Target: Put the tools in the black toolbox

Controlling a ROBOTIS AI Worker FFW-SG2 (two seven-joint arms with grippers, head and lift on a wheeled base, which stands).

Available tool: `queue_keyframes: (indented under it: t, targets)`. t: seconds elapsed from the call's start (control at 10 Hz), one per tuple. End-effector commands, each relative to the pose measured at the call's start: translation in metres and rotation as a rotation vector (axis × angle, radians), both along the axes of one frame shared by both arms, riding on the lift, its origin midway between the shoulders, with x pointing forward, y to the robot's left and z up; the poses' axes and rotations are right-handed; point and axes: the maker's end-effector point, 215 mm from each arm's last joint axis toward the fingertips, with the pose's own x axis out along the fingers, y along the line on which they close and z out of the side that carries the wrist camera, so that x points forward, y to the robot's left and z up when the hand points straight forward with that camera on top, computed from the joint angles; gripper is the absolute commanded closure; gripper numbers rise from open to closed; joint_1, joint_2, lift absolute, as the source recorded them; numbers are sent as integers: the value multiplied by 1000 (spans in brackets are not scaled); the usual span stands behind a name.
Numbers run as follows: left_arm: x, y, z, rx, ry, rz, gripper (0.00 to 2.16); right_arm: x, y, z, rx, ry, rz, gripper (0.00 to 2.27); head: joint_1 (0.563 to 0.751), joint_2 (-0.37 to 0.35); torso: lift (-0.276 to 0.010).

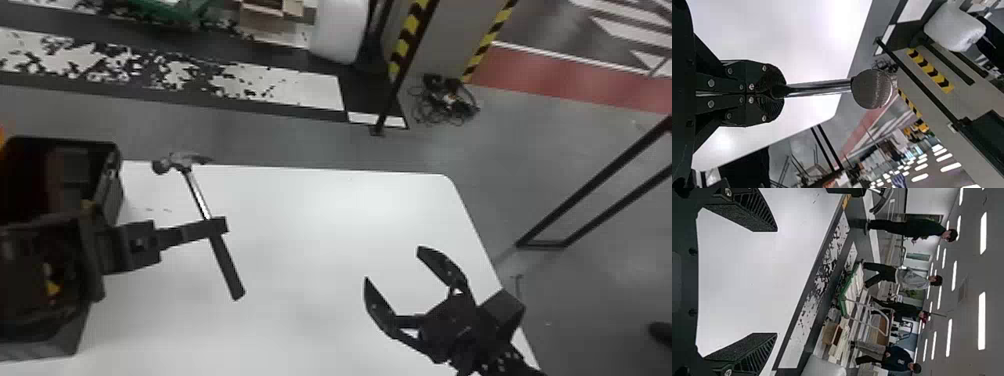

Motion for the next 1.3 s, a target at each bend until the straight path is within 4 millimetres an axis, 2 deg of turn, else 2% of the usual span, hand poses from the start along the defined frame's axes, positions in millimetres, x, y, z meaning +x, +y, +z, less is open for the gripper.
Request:
queue_keyframes:
  t: [0.0, 0.3, 0.6, 0.8, 1.0, 1.2]
  targets:
    - [0, 47, 1, 110, 36, 9, 2138, -11, -13, -12, 8, 3, -25, 63, 695, -273, -39]
    - [12, 113, 16, 271, 70, 31, 2138, -20, -25, -24, 17, 11, -57, 66, 695, -202, -39]
    - [50, 162, 38, 429, 42, 105, 2138, -23, -27, -25, 26, 7, -68, 70, 695, -117, -39]
    - [65, 192, 51, 470, 20, 149, 2138, -24, -28, -26, 34, 9, -75, 73, 695, -77, -39]
    - [66, 219, 48, 489, 41, 196, 2138, -23, -28, -25, 39, 6, -78, 76, 695, -29, -39]
    - [71, 242, 35, 529, 50, 248, 2138, -23, -28, -22, 42, -2, -78, 76, 695, 3, -39]
